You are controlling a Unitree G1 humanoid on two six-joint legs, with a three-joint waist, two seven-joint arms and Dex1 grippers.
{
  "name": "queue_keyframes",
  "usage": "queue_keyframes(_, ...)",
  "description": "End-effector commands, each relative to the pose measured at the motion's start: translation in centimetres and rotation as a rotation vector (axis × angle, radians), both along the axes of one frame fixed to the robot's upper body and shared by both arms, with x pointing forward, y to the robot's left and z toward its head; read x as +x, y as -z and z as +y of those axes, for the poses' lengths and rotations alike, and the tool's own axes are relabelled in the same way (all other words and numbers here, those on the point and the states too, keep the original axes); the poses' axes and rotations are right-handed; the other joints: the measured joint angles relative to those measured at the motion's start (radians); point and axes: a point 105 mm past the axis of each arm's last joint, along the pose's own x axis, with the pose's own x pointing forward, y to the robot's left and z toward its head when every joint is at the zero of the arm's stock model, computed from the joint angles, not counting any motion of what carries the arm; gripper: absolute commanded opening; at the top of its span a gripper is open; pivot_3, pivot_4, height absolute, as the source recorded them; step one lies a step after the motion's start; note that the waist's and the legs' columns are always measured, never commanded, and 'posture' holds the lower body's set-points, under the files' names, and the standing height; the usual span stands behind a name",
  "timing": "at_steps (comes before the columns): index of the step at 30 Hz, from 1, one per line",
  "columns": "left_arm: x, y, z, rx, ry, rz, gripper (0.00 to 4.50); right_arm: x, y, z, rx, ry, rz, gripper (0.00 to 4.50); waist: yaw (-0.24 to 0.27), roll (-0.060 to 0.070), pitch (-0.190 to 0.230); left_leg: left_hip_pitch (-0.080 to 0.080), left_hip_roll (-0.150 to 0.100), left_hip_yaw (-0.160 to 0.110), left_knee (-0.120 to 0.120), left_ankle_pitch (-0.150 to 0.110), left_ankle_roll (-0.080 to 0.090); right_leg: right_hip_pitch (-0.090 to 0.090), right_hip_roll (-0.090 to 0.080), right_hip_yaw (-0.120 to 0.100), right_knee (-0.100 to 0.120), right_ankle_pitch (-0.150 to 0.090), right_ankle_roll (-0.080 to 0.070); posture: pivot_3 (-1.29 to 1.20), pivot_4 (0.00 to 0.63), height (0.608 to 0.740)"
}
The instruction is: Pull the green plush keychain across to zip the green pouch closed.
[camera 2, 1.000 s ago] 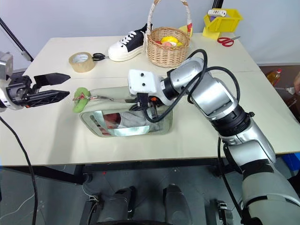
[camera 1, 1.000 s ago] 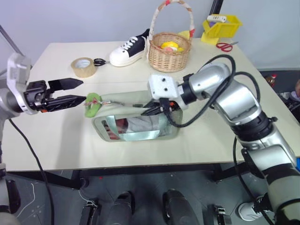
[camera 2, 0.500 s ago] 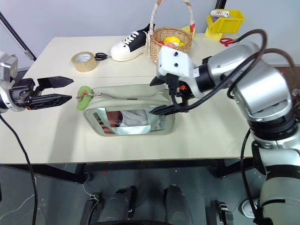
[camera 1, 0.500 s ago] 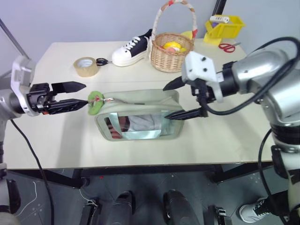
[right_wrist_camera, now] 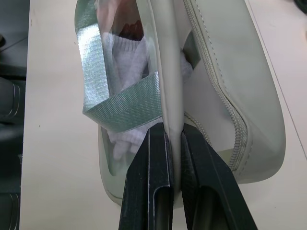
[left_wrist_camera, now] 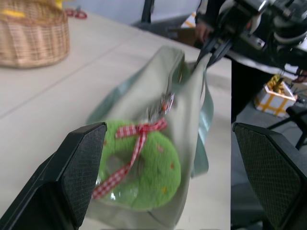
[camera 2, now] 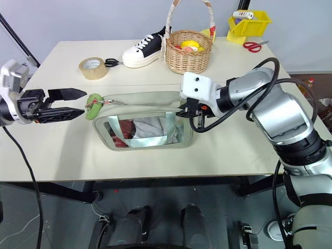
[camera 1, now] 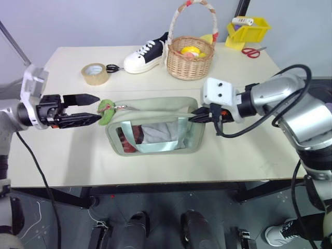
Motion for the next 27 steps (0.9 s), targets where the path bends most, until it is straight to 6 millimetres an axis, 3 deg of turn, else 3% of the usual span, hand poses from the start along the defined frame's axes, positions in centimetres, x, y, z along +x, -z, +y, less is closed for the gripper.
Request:
queue_keyframes(1,1.0,0.5,0.6,0.076,-0.056,-0.03,4.5,-0.6,-0.9,0.4,0.033,-0.021,-0.025,0.06,0.0,0.0,0.0,0.0,0.0,0.0,0.0,0.0,0.0,0.0,0.0,0.0,0.0,0.0,0.0,0.0,0.15,0.695)
queue_keyframes(7,1.8,2.8,1.1,0.17,-0.08,-0.015,4.5,-0.9,-1.1,0.6,0.044,-0.025,-0.016,0.06,-0.002,0.0,0.0,0.0,0.0,0.0,0.0,0.0,0.0,0.0,0.0,0.0,0.0,0.0,0.0,0.0,0.15,0.695)
queue_keyframes(8,2.1,2.9,1.1,0.16,-0.096,-0.01,4.25,-0.9,-1.1,0.7,0.047,-0.026,-0.015,0.02,-0.002,0.0,0.0,0.0,0.0,0.0,0.0,0.0,0.0,0.0,0.0,0.0,0.0,0.0,0.0,0.0,0.15,0.695)
queue_keyframes(10,2.7,2.7,0.7,0.13,-0.108,-0.014,3.69,-0.9,-1.1,0.7,0.048,-0.026,-0.014,0.0,-0.001,0.0,0.0,0.0,0.0,0.0,0.0,0.0,0.0,0.0,0.0,0.0,0.0,0.0,0.0,0.0,0.15,0.695)
queue_keyframes(17,3.0,1.7,0.3,0.089,-0.093,-0.04,0.11,-1.0,-1.3,0.8,0.056,-0.022,-0.008,0.0,-0.001,0.0,0.0,0.0,0.0,0.0,0.0,0.0,0.0,0.0,0.0,0.0,0.0,0.0,0.0,0.0,0.15,0.695)
queue_keyframes(23,2.3,0.7,0.8,0.061,-0.076,-0.052,0.04,-1.1,-1.0,0.7,0.053,-0.018,0.004,0.0,-0.002,0.0,0.0,0.0,0.0,0.0,0.0,0.0,0.0,0.0,0.0,0.0,0.0,0.0,0.0,0.0,0.15,0.695)
queue_keyframes(27,2.8,0.2,0.1,0.078,-0.082,-0.094,0.04,-1.5,-0.8,0.7,0.052,-0.031,0.018,0.0,-0.001,0.0,0.0,0.0,0.0,0.0,0.0,0.0,0.0,0.0,0.0,0.0,0.0,0.0,0.0,0.0,0.15,0.695)
